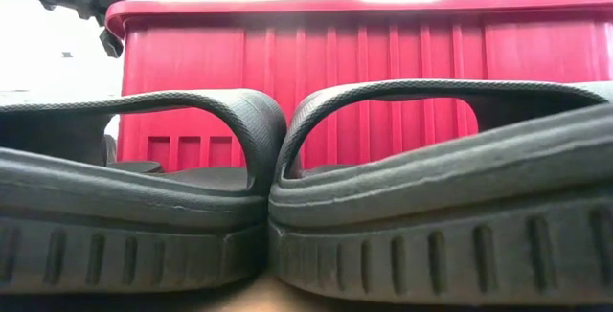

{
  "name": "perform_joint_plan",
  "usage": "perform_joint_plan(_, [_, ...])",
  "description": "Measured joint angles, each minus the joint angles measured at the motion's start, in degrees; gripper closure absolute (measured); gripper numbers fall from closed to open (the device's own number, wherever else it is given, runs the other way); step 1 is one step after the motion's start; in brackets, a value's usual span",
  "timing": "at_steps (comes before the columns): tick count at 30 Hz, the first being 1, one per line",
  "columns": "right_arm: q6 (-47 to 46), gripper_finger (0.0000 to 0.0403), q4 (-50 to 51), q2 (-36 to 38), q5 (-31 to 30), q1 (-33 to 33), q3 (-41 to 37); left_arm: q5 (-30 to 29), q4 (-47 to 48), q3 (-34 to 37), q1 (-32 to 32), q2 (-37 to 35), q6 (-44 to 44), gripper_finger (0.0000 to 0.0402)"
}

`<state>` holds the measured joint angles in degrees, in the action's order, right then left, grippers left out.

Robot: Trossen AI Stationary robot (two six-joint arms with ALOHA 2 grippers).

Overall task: Pick and place slides into bin
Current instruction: Put the black slipper into the red organizer bin

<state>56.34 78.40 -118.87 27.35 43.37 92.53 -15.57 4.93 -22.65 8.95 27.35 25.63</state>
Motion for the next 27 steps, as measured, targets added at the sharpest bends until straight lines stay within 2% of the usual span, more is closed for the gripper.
perform_joint_plan(5, [-4.53, 0.0315, -0.99, 0.61, -0.9, 0.06, 0.43, 0.0, 0.0, 0.0, 0.0, 0.02, 0.02, 0.0376])
perform_joint_plan(12, [-11.37, 0.0291, -5.24, 5.84, -9.16, 0.1, 0.63, 0.0, 0.0, 0.0, -0.02, 0.0, -0.16, 0.0376])
perform_joint_plan(20, [-14.17, 0.029, -7.92, 18.3, -9.51, -1.21, 0.72, 0.23, 0.02, 0.0, 0.0, 0.02, -0.09, 0.0376])
perform_joint_plan(22, [-17.29, 0.0292, -8.93, 22.05, -9.35, -2.2, 0.72, 0.38, 0.0, 0.0, -0.02, 0.0, -0.07, 0.0376])
perform_joint_plan(27, [-25.95, 0.0328, -13.96, 33.19, -7.95, -8.84, 0.72, 0.44, 0.0, 0.0, -0.02, 0.02, -0.07, 0.0376])
